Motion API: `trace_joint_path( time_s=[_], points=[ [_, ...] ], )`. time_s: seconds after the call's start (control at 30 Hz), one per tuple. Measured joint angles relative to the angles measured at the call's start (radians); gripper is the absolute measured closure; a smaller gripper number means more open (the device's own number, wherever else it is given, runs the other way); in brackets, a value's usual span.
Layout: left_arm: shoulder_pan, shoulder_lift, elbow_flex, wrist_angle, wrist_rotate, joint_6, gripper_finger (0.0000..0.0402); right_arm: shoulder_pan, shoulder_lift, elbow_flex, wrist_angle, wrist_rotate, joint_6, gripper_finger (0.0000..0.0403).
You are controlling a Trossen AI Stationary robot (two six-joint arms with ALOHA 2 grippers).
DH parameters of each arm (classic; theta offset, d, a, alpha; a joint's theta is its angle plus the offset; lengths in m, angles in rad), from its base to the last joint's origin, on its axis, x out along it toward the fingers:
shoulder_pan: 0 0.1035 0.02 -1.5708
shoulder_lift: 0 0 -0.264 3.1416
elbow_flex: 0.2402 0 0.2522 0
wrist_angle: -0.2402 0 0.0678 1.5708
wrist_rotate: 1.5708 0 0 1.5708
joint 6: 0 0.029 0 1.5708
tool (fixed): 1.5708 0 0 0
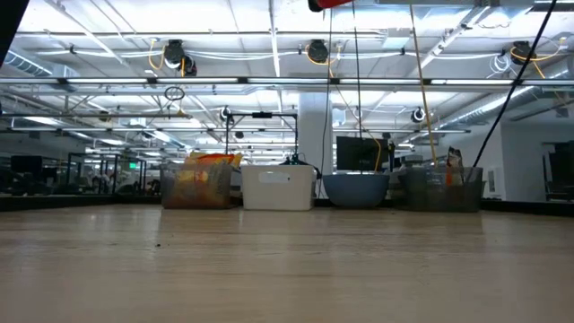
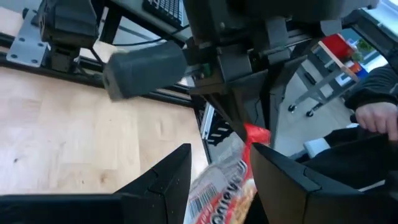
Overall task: Pick & Place Food Item
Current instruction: Put the red noodle pack into the left black bin
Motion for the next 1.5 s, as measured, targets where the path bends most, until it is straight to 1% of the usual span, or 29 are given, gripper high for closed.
trace_joint_path(
  time_s=[0.13, 0.37, 0.77, 1.1, 1.2, 1.4, 1.5],
  points=[
    [-0.012, 0.000, 0.000, 0.000, 0.002, 0.007, 0.0231, 0.000, 0.014, 0.000, 0.038, 0.000, 0.016, 0.0403],
    [-0.025, 0.009, 0.000, 0.007, 0.051, 0.005, 0.0231, 0.000, 0.015, 0.000, 0.093, 0.002, 0.026, 0.0403],
    [-0.036, 0.027, 0.000, 0.045, 0.106, -0.043, 0.0231, -0.019, 0.014, 0.000, 0.080, 0.003, 0.026, 0.0403],
    [-0.038, 0.034, 0.000, 0.105, 0.105, -0.072, 0.0233, -0.018, 0.021, 0.000, 0.065, 0.001, 0.019, 0.0403],
    [-0.038, 0.034, 0.000, 0.104, 0.104, -0.074, 0.0252, -0.019, 0.021, 0.000, 0.066, 0.001, 0.018, 0.0403],
    [-0.038, 0.034, 0.000, 0.103, 0.104, -0.076, 0.0317, -0.018, 0.021, 0.000, 0.065, 0.000, 0.018, 0.0403],
    [-0.038, 0.034, 0.000, 0.103, 0.105, -0.076, 0.0340, -0.018, 0.021, 0.000, 0.066, 0.000, 0.018, 0.0403]
  ],
)
